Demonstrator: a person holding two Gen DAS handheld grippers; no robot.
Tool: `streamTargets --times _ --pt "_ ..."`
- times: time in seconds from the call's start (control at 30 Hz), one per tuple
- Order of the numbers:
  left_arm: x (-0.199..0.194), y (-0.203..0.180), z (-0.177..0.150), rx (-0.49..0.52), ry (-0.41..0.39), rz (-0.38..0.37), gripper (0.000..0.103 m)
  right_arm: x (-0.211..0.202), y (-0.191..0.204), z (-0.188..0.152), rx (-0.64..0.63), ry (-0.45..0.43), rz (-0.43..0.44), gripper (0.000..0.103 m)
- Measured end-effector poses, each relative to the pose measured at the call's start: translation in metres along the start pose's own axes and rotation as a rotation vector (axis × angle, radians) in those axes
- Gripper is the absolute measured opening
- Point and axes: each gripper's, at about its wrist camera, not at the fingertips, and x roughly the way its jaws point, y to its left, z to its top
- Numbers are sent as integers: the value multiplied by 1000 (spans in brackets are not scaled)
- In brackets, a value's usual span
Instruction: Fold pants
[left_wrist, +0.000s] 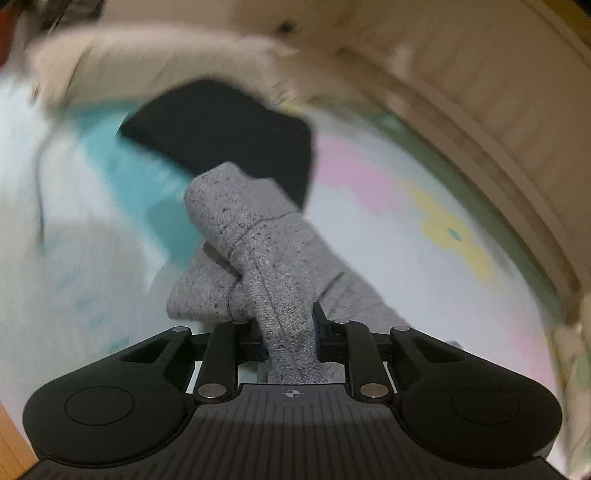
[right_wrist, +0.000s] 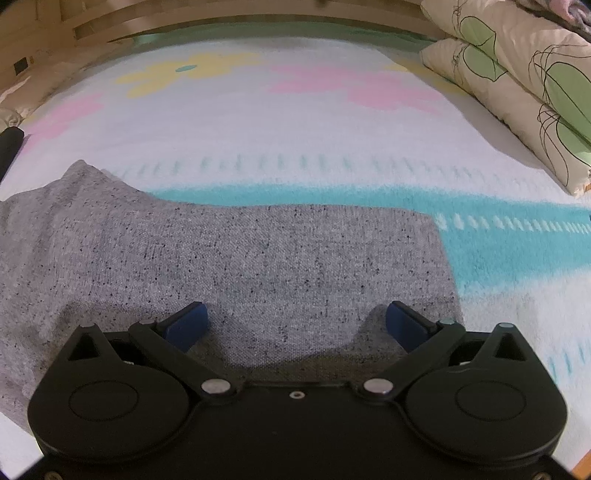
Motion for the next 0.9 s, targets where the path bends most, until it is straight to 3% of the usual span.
streamTargets --times 0.23,0.37,0.53,0.63,0.73,0.8,0.9 --pt "-72 -61 -2 252 -158 -112 18 4 -4 14 -7 69 20 102" --pt "-102 -96 -14 361 -212 -177 17 5 -6 32 -99 160 47 101" --pt "-124 -151 -51 571 -256 -235 17 -24 -20 45 -153 13 -1 100" --pt "-125 -181 -86 696 -267 -265 17 -36 -37 53 -125 -15 21 100" --pt "-116 -191 -101 653 -228 -331 17 -38 -61 58 -28 9 69 98" --pt "-104 -190 -98 602 -182 -326 16 -35 -76 58 30 38 92 89" --pt "-92 -173 -81 503 -138 -313 16 -31 -83 56 54 58 83 89"
